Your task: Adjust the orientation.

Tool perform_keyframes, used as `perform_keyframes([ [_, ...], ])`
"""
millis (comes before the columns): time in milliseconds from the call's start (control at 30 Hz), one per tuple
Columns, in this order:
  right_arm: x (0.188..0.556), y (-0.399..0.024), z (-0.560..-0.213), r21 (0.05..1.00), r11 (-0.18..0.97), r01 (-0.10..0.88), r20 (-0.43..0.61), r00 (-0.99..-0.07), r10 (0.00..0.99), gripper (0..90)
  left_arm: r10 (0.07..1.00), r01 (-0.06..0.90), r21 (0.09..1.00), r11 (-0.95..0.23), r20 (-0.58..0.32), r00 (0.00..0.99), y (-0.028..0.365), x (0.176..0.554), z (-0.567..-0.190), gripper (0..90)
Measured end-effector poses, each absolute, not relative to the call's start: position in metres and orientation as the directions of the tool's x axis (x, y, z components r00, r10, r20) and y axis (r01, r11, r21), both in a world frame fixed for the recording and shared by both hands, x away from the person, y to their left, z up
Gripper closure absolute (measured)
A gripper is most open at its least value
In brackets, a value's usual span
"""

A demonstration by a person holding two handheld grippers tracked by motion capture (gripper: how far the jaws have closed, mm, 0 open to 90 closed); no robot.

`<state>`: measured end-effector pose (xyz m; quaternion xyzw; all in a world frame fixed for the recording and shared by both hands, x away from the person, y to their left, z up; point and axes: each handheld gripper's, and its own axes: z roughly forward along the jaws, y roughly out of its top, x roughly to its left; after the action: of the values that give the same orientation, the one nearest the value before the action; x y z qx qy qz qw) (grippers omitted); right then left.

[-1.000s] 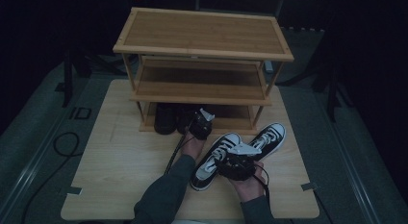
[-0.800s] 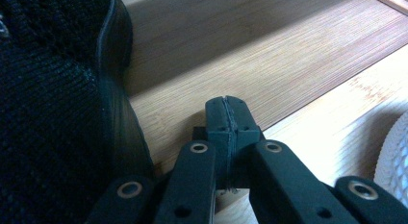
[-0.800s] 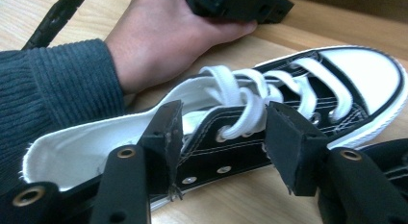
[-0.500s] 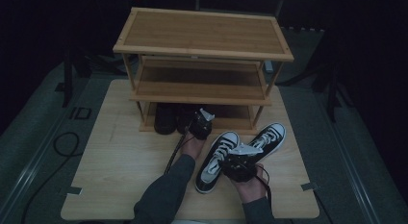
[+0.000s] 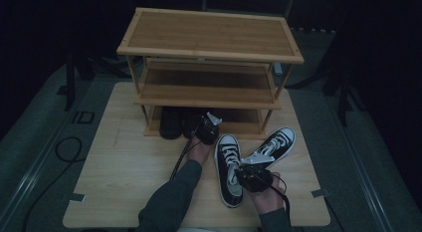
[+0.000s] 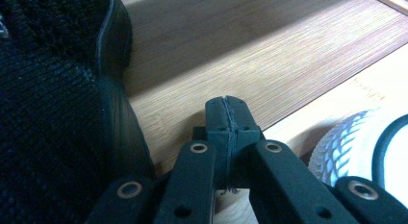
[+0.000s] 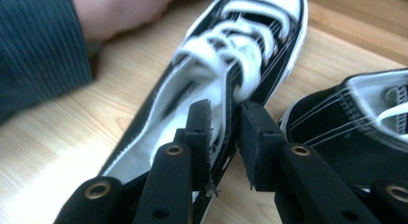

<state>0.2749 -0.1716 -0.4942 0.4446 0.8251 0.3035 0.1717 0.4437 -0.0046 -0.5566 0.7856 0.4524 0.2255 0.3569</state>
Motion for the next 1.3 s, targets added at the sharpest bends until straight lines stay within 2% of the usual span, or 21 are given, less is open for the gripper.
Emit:
perform_keyframes([
  [100, 0.276, -0.170, -0.497, 0.643, 0.419, 0.641, -0.029, -0.526, 0.850, 83.4, 0.872, 0.549, 0.765, -0.337, 0.034, 0.489, -0.005, 0.444, -0.557, 89.6],
  [167, 0.279, -0.170, -0.498, 0.640, 0.413, 0.648, -0.032, -0.515, 0.857, 85.4, 0.871, 0.549, 0.764, -0.338, 0.034, 0.490, -0.005, 0.444, -0.556, 89.7],
  [467, 0.293, -0.170, -0.502, 0.640, 0.410, 0.650, -0.035, -0.507, 0.861, 83.1, 0.873, 0.551, 0.765, -0.335, 0.031, 0.487, -0.005, 0.444, -0.557, 89.6],
  [567, 0.296, -0.170, -0.502, 0.634, 0.420, 0.649, -0.033, -0.521, 0.853, 86.2, 0.874, 0.550, 0.765, -0.336, 0.034, 0.485, -0.005, 0.443, -0.557, 89.7],
  [900, 0.294, -0.182, -0.496, 0.653, 0.353, 0.670, 0.054, -0.506, 0.861, 87.1, 0.875, 0.551, 0.766, -0.332, 0.031, 0.484, -0.005, 0.443, -0.557, 89.7],
  [1300, 0.280, -0.192, -0.475, 0.677, 0.346, 0.650, 0.062, -0.519, 0.852, 87.1, 0.875, 0.550, 0.768, -0.329, 0.028, 0.484, -0.005, 0.443, -0.557, 89.7],
])
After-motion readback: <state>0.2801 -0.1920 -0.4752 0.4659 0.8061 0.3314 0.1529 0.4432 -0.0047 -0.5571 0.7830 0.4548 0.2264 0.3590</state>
